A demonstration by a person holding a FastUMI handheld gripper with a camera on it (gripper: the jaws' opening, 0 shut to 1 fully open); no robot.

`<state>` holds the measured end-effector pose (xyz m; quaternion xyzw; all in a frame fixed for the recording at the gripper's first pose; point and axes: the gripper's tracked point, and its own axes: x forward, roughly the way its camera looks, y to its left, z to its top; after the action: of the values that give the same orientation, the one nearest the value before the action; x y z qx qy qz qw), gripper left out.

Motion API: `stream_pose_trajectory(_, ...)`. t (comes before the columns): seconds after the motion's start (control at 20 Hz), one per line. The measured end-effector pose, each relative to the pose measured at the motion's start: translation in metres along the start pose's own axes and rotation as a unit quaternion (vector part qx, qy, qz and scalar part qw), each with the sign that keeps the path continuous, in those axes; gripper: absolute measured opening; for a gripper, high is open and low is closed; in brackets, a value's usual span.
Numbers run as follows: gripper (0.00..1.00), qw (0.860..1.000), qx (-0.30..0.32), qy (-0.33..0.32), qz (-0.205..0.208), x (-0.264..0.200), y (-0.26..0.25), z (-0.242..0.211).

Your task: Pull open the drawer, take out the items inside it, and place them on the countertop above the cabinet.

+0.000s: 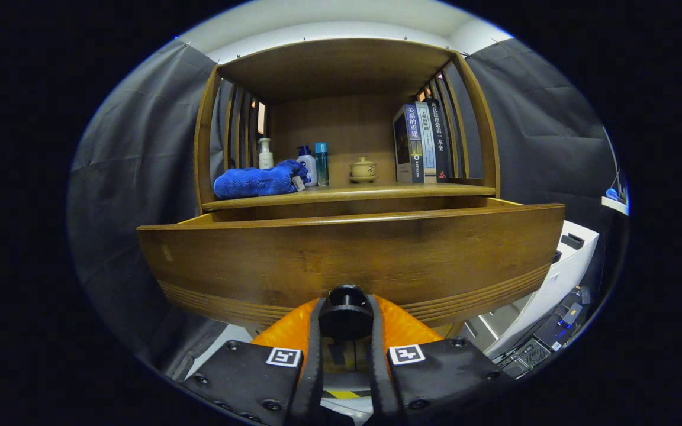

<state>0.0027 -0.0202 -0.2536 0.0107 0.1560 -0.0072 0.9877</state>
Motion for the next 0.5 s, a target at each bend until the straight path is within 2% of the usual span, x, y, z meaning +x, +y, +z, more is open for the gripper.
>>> stream_pose_trajectory(0.5,0.40,1.000,-0.005,0.011,0.008,-0.031,0.002,-0.005)
